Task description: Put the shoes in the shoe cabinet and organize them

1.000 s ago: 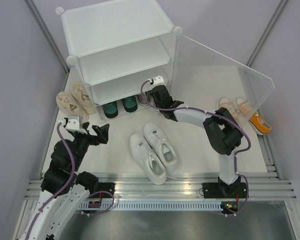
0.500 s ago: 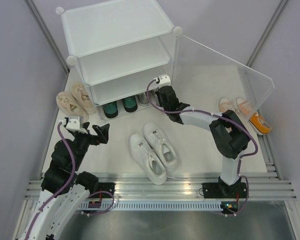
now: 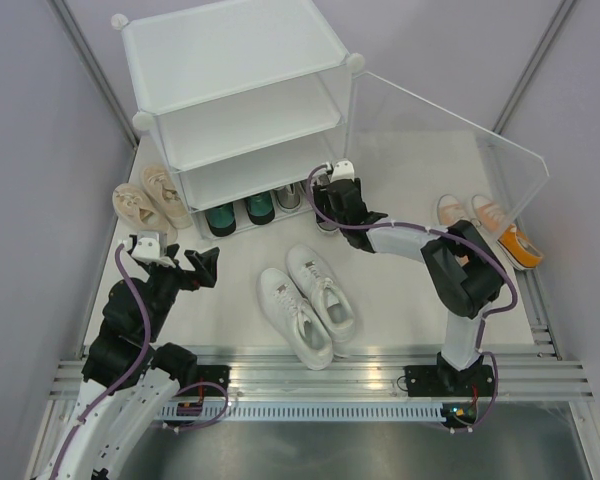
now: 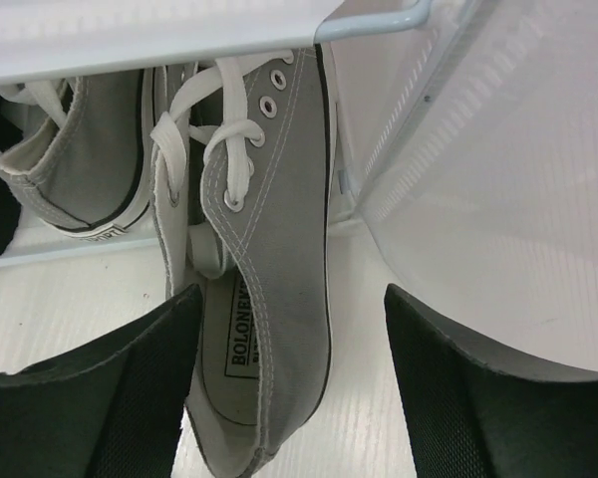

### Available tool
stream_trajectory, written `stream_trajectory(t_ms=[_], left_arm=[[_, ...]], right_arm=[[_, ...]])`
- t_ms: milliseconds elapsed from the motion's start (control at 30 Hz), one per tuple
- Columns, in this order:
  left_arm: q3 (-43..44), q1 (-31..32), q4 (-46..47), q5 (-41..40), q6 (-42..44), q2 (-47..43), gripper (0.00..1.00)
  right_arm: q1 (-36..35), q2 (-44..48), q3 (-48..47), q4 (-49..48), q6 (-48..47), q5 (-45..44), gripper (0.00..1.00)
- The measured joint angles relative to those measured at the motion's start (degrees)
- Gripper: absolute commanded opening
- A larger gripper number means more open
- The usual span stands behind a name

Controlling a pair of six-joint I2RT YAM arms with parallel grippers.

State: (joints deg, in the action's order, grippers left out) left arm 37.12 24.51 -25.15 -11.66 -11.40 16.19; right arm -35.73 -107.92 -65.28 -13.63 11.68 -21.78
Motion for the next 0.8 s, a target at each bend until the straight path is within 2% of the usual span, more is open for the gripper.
stream_trajectory(t_ms=[233, 800], left_arm=[[0.00, 0.00, 0.00, 0.00, 0.00, 0.00, 1.00], [0.00, 0.00, 0.00, 0.02, 0.00, 0.00, 1.00]], right_arm=[[-0.02, 2.40, 1.18, 0.72, 2.19, 1.49, 0.83], [0.00, 5.70, 7.96, -0.35, 6.14, 4.76, 0.83]])
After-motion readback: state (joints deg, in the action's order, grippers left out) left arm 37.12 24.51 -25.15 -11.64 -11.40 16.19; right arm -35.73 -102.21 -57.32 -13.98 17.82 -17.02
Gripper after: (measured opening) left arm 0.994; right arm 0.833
